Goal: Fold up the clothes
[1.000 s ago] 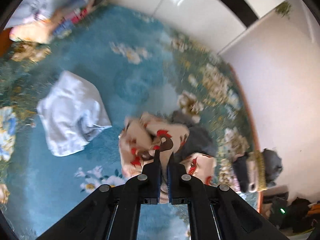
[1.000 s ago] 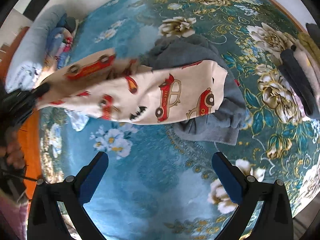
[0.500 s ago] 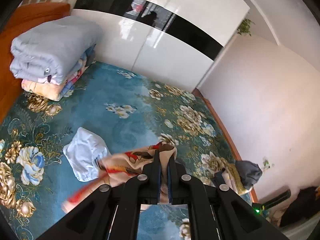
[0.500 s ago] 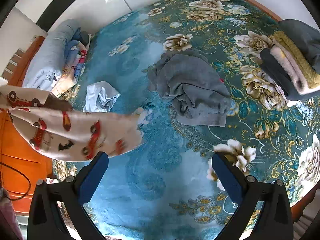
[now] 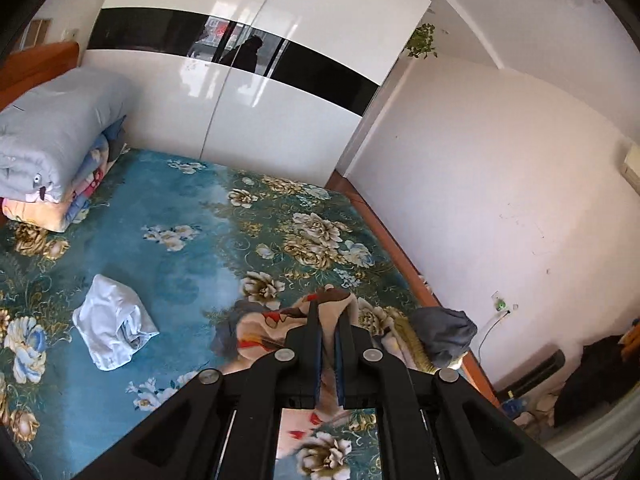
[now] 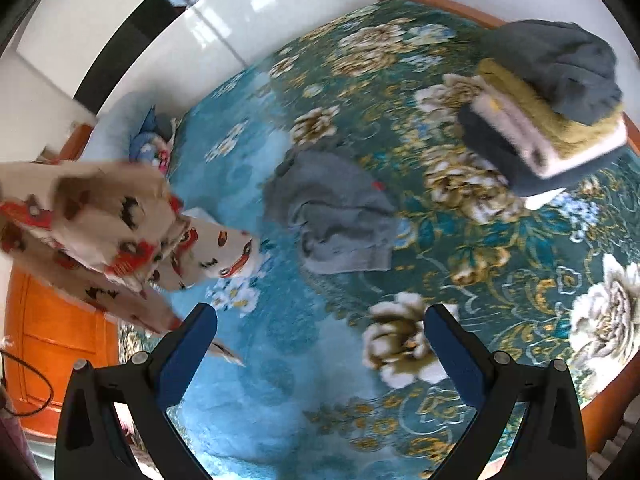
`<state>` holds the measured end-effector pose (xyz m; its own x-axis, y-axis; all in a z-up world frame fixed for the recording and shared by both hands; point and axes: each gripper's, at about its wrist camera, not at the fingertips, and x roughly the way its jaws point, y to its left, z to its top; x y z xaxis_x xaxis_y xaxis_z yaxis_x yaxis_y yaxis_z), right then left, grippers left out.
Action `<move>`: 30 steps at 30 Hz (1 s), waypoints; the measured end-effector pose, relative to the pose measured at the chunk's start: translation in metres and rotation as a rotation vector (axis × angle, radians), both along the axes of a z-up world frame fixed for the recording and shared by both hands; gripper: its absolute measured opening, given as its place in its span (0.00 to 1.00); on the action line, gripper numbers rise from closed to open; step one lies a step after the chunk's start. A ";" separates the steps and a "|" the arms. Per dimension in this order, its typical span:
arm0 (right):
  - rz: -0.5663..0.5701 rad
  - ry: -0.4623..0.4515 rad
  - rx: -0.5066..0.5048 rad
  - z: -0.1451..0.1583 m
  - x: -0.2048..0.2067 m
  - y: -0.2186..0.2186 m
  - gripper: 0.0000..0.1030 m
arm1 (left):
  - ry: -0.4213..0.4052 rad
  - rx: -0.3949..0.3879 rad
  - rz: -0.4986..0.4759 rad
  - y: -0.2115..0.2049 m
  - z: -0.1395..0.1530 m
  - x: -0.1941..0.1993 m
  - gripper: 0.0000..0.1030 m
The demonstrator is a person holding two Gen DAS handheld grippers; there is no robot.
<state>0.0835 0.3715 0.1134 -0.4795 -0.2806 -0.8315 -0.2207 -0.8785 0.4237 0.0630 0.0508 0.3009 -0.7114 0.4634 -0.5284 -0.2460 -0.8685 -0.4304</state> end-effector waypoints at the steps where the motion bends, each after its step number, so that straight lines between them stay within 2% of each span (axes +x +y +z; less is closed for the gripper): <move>1: -0.013 -0.001 -0.004 -0.002 0.002 0.009 1.00 | -0.010 -0.008 0.009 -0.002 -0.006 0.006 0.05; 6: -0.050 -0.076 -0.029 -0.033 0.009 0.037 1.00 | -0.178 -0.098 0.087 -0.020 -0.076 0.023 0.05; 10: 0.007 -0.162 -0.033 -0.064 0.011 0.023 1.00 | -0.515 -0.168 0.198 -0.050 -0.211 0.024 0.05; 13: 0.086 -0.217 -0.025 -0.085 0.013 -0.004 1.00 | -0.692 -0.188 0.274 -0.064 -0.280 0.037 0.05; 15: 0.144 -0.249 -0.021 -0.096 0.015 -0.026 1.00 | -0.756 -0.205 0.302 -0.075 -0.308 0.059 0.05; 17: 0.219 -0.278 -0.019 -0.106 0.015 -0.050 1.00 | -0.786 -0.200 0.321 -0.083 -0.320 0.074 0.05; 23: 0.380 -0.347 -0.054 -0.143 -0.010 -0.141 0.99 | -0.855 -0.080 0.386 -0.135 -0.356 0.092 0.07; 26: 0.419 -0.382 -0.096 -0.166 -0.027 -0.186 0.86 | -0.884 -0.007 0.393 -0.159 -0.379 0.096 0.11; 28: 0.432 -0.420 -0.122 -0.189 -0.042 -0.223 0.77 | -0.918 0.038 0.396 -0.174 -0.395 0.097 0.23; 30: 0.430 -0.452 -0.144 -0.208 -0.053 -0.251 0.75 | -0.937 0.082 0.405 -0.188 -0.405 0.105 0.52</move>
